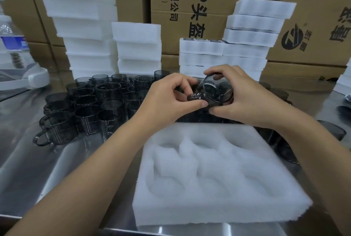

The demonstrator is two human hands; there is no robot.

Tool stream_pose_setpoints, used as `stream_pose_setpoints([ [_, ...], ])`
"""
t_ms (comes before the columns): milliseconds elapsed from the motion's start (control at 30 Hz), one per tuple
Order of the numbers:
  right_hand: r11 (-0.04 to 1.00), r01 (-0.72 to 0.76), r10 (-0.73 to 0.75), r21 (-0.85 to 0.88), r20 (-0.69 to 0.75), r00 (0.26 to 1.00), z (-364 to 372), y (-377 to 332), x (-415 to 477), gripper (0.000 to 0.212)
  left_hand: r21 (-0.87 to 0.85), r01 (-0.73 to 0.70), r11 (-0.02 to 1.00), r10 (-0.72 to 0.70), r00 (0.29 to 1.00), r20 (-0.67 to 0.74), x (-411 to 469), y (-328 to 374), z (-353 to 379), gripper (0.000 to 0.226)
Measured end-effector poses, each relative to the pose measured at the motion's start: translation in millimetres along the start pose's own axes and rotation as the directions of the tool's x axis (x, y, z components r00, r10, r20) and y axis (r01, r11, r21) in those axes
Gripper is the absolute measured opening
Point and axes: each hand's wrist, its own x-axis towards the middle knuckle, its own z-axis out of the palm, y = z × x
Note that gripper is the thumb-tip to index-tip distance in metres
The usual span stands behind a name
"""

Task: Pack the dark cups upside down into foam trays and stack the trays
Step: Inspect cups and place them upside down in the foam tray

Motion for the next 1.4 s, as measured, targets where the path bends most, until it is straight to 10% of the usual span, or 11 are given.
stream_pose_setpoints([
  [167,0.996,-0.075,0.07,0.04,0.121,0.99,-0.6,-16.7,9.0,0.066,0.108,-0.035,0.994,0.033,0.999,0.017,-0.2,-3.5,-3.8,0.042],
  [333,0.998,-0.062,0.061,-0.021,-0.059,0.996,11.8,-27.3,19.6,0.058,0.095,0.039,0.995,-0.055,0.985,0.164,4.8,2.5,-19.1,0.04],
  [467,0.979,-0.082,0.119,0.188,-0.194,0.974,26.2,-24.1,12.8,0.055,0.027,0.272,0.962,-0.25,0.836,0.489,5.3,12.8,-52.2,0.036],
  [767,0.915,0.073,-0.089,0.398,0.023,0.996,38.3,-20.4,-0.4,0.043,0.564,0.37,0.738,-0.672,0.478,0.566,-2.6,19.7,-78.8,0.032],
  [1400,0.963,0.044,-0.118,0.264,0.269,0.956,42.0,-24.7,-2.0,0.053,0.362,0.504,0.784,-0.608,0.504,0.613,0.3,12.5,-86.4,0.063],
])
